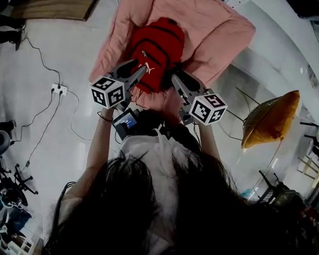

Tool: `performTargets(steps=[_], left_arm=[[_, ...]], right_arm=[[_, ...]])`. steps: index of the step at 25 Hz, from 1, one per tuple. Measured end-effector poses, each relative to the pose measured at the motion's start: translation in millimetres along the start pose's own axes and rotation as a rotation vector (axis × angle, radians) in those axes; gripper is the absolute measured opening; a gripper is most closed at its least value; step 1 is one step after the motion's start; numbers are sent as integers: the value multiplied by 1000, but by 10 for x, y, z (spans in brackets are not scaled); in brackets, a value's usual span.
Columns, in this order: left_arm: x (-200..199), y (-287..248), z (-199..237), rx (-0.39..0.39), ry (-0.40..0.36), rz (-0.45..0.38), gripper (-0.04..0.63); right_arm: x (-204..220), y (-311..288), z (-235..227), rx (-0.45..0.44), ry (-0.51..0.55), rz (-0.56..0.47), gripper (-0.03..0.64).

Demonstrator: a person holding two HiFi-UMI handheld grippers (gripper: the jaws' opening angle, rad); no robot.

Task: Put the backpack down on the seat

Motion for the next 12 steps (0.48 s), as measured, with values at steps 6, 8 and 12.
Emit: performTargets(steps=[6, 8, 12], left_arm=[[26, 233, -665, -56, -17, -99, 126], [62, 294, -870, -66, -6, -137, 115], [160, 343, -1288, -94, -17, -186, 101]], right_arm=[[-178, 439, 244, -91, 54, -35, 105], [-187, 614, 277, -111, 74, -39, 100], [-175, 978, 286, -153, 114, -38, 95]])
Point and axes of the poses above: the fingertips, and each gripper's own axes: y backward along the fingers, z to its left, x out of its underside, the point moved 6 cm from there along y, backward along the fingers, and after that the axes turned 1 degree about -z, right-handed, at the moved point
